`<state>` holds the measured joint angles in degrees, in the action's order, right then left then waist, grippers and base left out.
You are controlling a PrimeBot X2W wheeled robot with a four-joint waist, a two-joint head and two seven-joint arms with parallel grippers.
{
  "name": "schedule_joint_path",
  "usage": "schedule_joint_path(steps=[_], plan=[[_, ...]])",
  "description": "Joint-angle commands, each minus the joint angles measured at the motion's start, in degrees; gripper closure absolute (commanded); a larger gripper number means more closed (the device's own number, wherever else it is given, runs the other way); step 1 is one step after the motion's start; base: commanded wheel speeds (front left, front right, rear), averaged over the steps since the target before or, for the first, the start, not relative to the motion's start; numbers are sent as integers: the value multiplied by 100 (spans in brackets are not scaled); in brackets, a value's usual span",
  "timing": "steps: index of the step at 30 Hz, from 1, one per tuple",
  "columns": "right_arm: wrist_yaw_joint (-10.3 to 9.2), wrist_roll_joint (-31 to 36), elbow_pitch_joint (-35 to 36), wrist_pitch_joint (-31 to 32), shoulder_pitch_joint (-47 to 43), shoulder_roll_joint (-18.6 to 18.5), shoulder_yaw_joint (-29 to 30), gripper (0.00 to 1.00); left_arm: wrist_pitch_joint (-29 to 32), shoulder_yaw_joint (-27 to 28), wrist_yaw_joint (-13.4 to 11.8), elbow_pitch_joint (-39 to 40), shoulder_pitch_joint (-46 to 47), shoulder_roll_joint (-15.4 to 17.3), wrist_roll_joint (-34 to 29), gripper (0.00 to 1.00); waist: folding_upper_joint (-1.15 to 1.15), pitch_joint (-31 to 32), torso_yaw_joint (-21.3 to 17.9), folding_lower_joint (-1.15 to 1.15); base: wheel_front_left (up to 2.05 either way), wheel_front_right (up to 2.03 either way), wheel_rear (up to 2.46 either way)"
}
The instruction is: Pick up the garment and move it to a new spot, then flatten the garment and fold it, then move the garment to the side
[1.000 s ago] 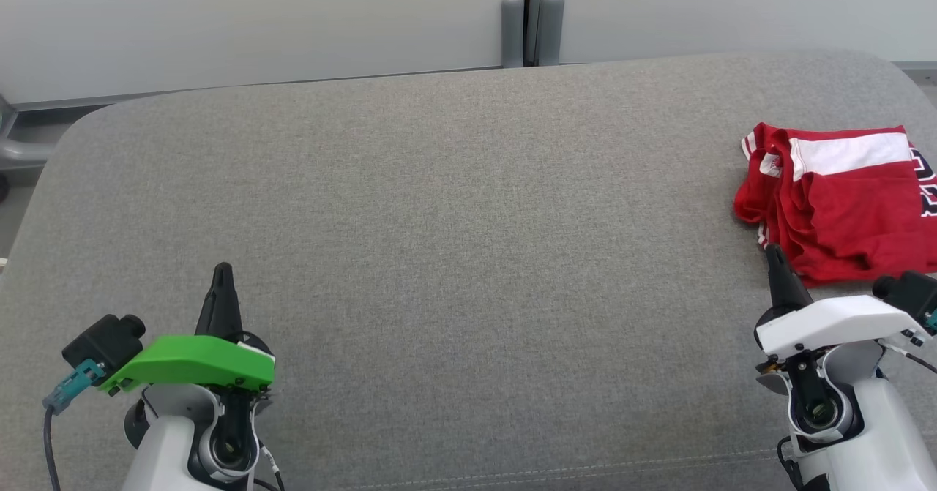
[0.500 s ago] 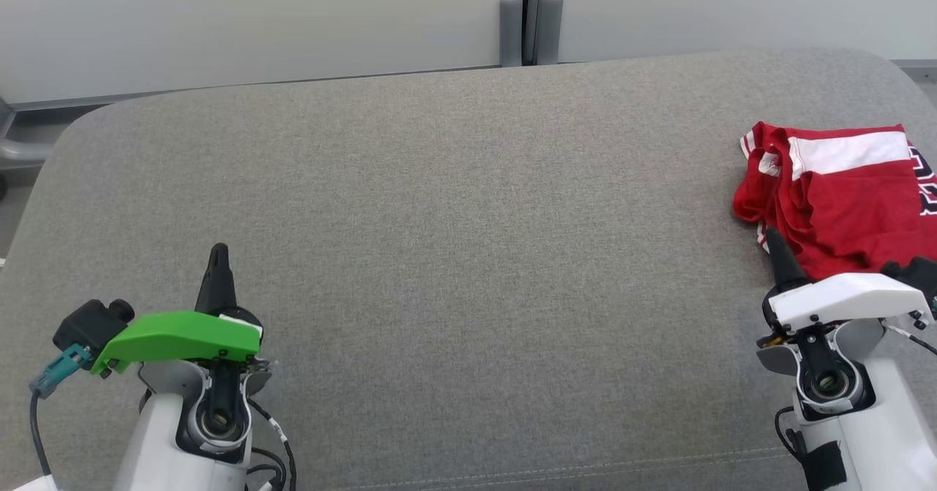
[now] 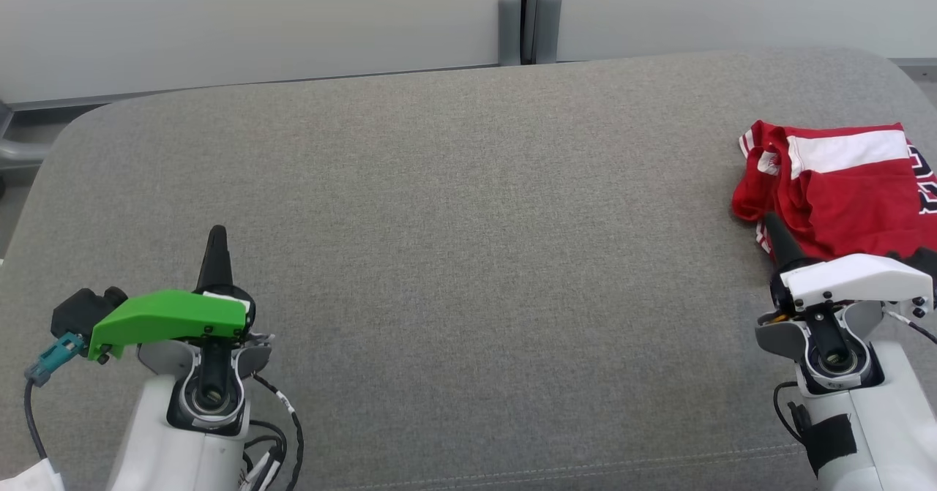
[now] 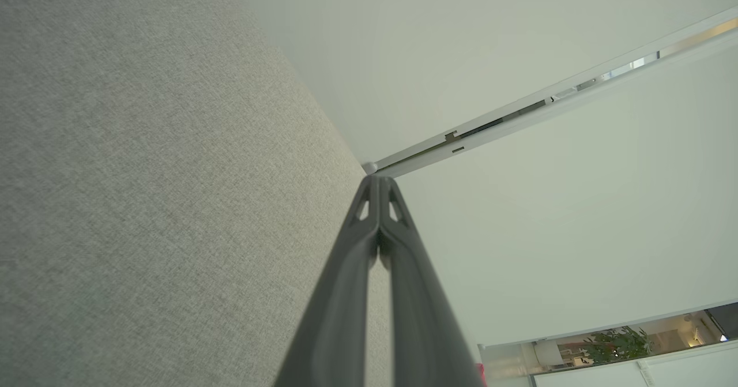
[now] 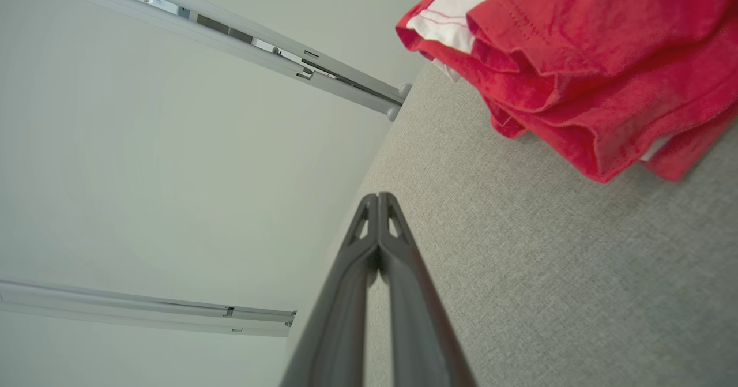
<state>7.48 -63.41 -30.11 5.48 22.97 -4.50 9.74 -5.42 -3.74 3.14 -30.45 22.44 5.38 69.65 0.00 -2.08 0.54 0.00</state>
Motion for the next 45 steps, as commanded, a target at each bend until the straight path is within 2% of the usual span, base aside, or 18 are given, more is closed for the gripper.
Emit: schedule_joint_path(steps=[1, 20, 45], plan=[[3, -185, -46, 40, 195, -55, 28, 100, 29, 53, 73, -40, 213, -3, 183, 100, 0, -1, -2, 0, 0, 0, 0], [3, -1256, -561, 287, 652, -116, 134, 100, 189, 234, 241, -441, 626, -117, 1127, 100, 0, -13, -20, 0, 0, 0, 0], [3, -2319, -1077, 537, 1099, -165, 240, 100, 365, 416, 407, -848, 1031, -219, 2074, 100, 0, -27, -42, 0, 0, 0, 0]])
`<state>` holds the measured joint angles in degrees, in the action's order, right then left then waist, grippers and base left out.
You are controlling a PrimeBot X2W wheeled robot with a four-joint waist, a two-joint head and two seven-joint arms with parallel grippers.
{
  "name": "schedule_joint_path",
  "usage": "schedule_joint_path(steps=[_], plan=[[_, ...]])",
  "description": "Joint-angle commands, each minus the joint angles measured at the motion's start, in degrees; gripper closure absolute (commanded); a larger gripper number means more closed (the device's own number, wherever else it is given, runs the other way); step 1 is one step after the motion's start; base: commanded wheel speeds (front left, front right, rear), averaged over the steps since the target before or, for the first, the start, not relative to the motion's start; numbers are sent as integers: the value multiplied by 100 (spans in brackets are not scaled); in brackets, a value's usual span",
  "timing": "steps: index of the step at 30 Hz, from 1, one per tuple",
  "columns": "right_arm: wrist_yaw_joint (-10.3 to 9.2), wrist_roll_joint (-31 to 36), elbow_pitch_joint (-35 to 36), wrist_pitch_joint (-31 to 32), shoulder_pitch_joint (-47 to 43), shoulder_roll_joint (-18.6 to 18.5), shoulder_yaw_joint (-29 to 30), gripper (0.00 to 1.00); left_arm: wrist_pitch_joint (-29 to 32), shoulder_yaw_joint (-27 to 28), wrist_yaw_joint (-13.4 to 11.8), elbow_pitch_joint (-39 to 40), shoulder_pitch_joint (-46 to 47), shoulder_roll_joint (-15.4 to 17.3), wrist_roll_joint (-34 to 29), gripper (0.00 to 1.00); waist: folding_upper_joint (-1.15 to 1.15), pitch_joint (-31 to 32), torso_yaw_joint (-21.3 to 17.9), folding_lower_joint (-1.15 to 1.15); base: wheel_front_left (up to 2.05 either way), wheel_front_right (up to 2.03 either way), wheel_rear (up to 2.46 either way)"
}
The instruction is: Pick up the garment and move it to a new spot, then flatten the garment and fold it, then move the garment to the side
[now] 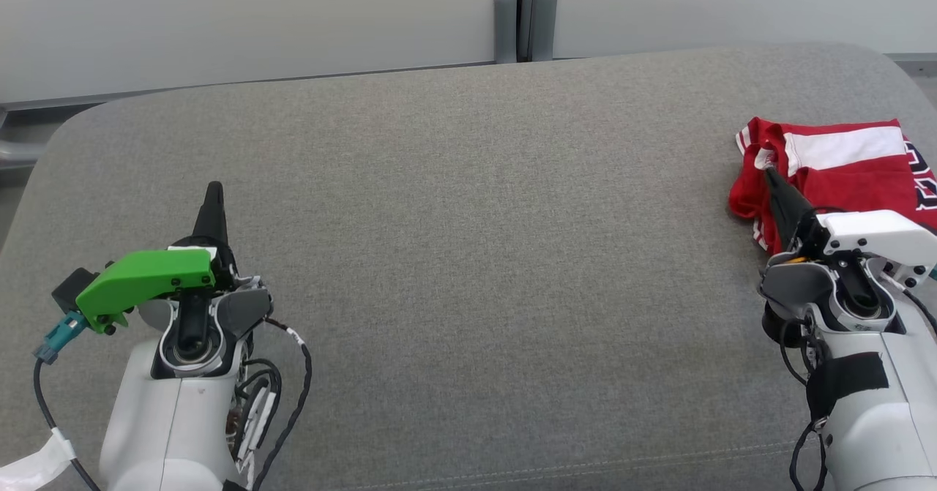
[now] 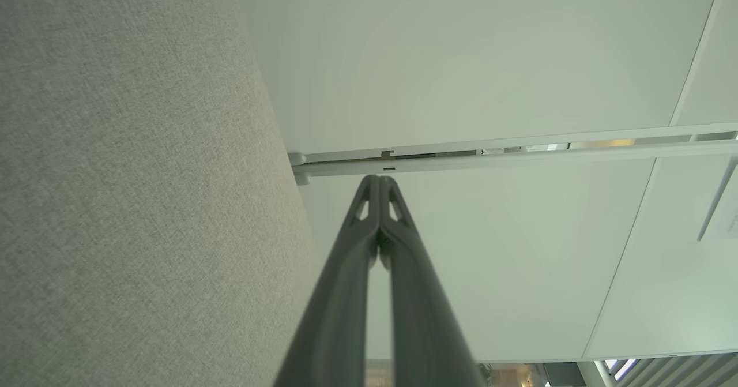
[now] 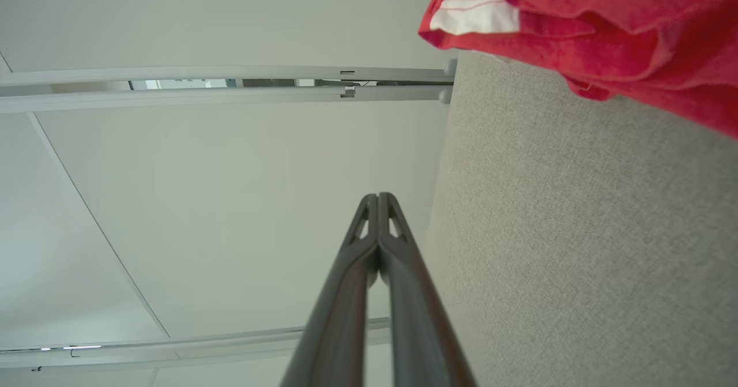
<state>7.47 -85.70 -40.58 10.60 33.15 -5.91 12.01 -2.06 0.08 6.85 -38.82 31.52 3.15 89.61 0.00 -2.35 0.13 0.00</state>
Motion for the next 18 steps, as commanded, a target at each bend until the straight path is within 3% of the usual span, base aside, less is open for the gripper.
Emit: schedule_joint_path(steps=[1, 18], plan=[[4, -126, -55, 37, 94, -25, 17, 100, 35, 41, 41, -25, 145, -2, 113, 100, 0, -1, -1, 0, 0, 0, 0], [4, -404, -186, 96, 219, -45, 40, 100, 81, 84, 87, -136, 228, -32, 359, 100, 0, -5, -8, 0, 0, 0, 0]])
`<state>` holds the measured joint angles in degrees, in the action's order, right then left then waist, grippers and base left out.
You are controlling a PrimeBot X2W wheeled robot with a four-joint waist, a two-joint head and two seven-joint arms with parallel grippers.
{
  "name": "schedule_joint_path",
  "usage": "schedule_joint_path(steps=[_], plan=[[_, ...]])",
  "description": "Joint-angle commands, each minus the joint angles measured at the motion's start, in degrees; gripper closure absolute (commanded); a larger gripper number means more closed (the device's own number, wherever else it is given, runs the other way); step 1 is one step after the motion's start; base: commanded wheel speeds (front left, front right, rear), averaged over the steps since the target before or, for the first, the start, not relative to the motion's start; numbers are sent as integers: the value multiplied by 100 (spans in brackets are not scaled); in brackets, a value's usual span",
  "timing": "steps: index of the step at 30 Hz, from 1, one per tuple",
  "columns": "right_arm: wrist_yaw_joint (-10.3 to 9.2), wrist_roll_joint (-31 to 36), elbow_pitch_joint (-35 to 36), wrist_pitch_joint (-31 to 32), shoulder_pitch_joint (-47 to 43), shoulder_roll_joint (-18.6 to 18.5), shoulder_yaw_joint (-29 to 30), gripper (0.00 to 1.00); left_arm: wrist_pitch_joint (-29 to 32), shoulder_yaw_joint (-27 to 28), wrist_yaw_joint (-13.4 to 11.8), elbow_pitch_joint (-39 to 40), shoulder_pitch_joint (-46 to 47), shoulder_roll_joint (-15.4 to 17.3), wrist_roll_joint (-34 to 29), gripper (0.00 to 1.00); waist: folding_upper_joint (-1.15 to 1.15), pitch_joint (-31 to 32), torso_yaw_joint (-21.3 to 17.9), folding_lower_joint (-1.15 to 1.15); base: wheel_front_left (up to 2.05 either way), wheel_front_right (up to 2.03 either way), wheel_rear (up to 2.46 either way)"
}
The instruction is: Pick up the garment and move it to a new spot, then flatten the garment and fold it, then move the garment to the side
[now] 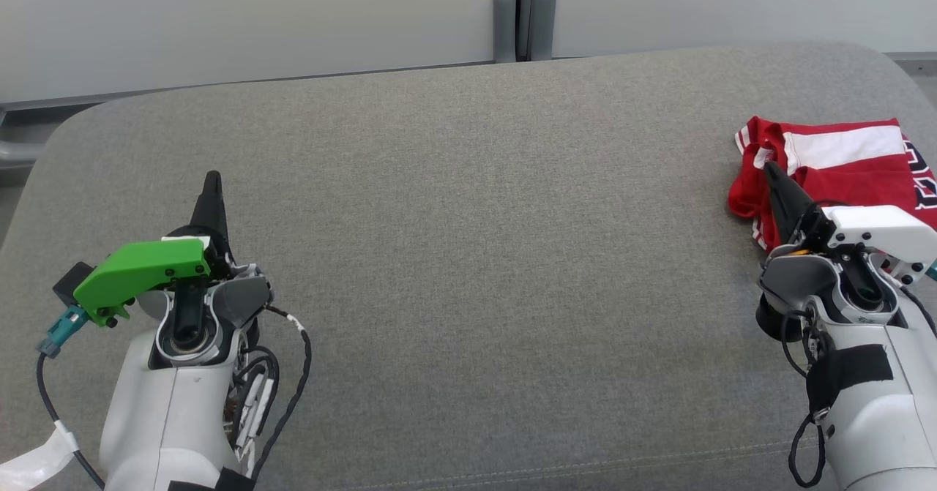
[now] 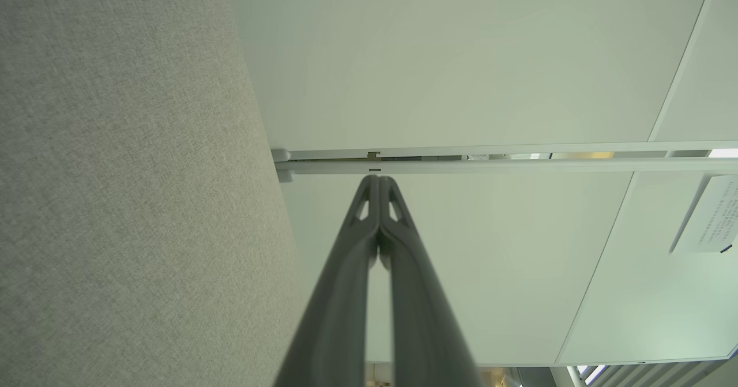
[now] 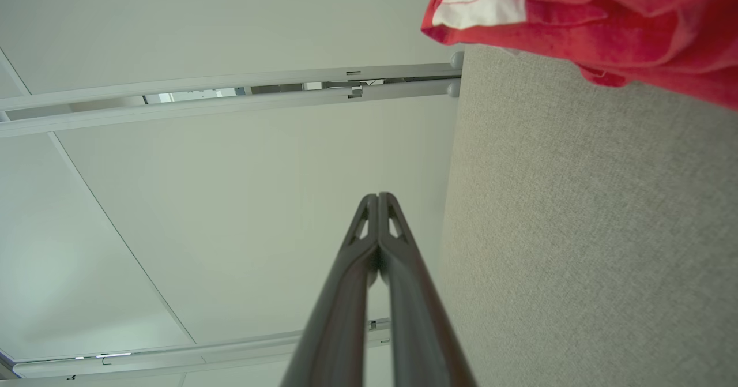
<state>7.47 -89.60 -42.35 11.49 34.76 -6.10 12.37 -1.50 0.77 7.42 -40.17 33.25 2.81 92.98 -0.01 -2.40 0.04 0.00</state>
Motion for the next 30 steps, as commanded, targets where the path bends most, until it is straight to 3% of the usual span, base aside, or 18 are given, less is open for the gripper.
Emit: schedule_joint_path(steps=[1, 30], plan=[[4, -15, -9, 6, 59, -26, 4, 100, 25, 15, 30, -1, 54, 2, 22, 100, 1, 0, 0, 0, 0, 0, 0], [4, -30, -9, -3, 56, -32, -11, 100, 24, 13, 24, 0, 54, 2, 24, 100, 1, 0, 0, 0, 0, 0, 0]])
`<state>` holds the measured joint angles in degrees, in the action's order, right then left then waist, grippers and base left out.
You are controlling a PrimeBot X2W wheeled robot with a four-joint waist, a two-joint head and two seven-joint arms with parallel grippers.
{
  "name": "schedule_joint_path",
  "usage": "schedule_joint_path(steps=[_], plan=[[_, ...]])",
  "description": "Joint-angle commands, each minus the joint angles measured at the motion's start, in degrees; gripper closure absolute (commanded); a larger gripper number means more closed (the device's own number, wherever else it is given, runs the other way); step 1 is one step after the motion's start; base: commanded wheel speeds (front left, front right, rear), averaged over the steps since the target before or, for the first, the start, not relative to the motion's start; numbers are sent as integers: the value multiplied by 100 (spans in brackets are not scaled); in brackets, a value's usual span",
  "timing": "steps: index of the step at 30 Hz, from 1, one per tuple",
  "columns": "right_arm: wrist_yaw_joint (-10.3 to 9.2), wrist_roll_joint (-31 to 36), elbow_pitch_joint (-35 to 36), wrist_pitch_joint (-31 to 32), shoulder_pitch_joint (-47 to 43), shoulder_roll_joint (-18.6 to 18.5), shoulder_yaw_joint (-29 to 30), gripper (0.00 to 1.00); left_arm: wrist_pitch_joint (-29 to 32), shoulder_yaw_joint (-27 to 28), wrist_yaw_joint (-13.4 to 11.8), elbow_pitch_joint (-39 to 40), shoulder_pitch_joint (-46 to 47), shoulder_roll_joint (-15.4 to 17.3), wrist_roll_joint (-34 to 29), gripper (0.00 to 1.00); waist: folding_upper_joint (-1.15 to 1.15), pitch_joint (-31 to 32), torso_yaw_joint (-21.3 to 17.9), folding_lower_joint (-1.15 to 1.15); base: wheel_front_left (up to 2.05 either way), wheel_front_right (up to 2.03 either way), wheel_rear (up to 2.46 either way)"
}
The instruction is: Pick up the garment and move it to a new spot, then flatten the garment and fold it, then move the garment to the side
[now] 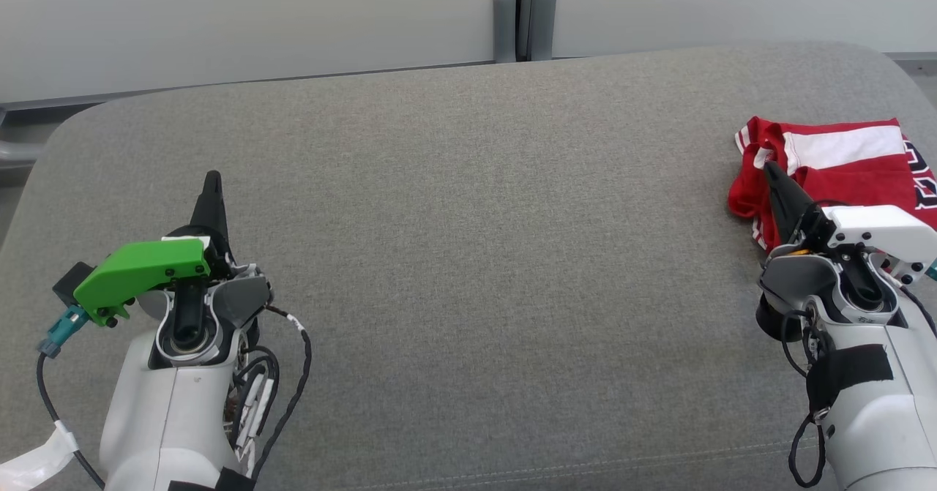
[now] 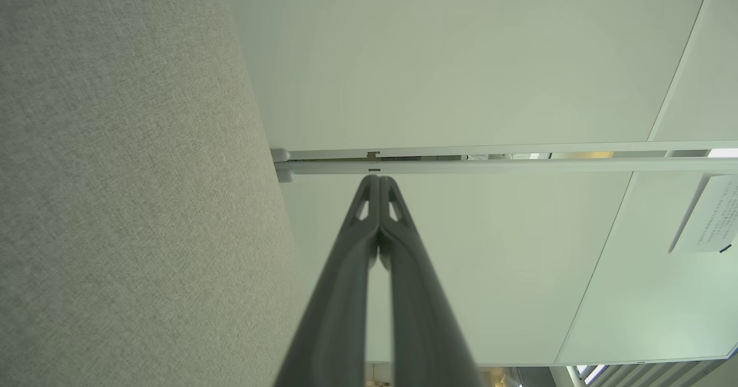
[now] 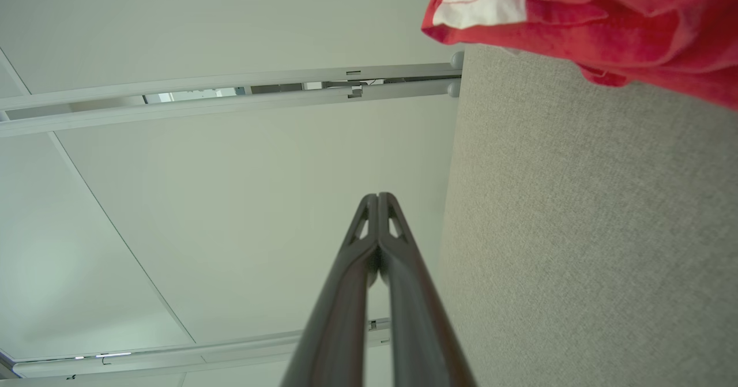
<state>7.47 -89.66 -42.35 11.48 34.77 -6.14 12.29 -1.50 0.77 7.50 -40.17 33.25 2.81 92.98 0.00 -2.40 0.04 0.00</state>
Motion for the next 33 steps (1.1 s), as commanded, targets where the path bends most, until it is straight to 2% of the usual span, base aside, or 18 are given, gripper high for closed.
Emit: schedule_joint_path(steps=[1, 33], plan=[[4, -25, -9, -2, 55, -29, -4, 100, 24, 13, 16, 1, 54, 2, 24, 100, 0, 0, 0, 0, 0, 0, 0], [4, -33, -9, -7, 54, -30, -9, 100, 24, 11, 16, 2, 53, 3, 24, 100, 0, 0, 0, 0, 0, 0, 0]])
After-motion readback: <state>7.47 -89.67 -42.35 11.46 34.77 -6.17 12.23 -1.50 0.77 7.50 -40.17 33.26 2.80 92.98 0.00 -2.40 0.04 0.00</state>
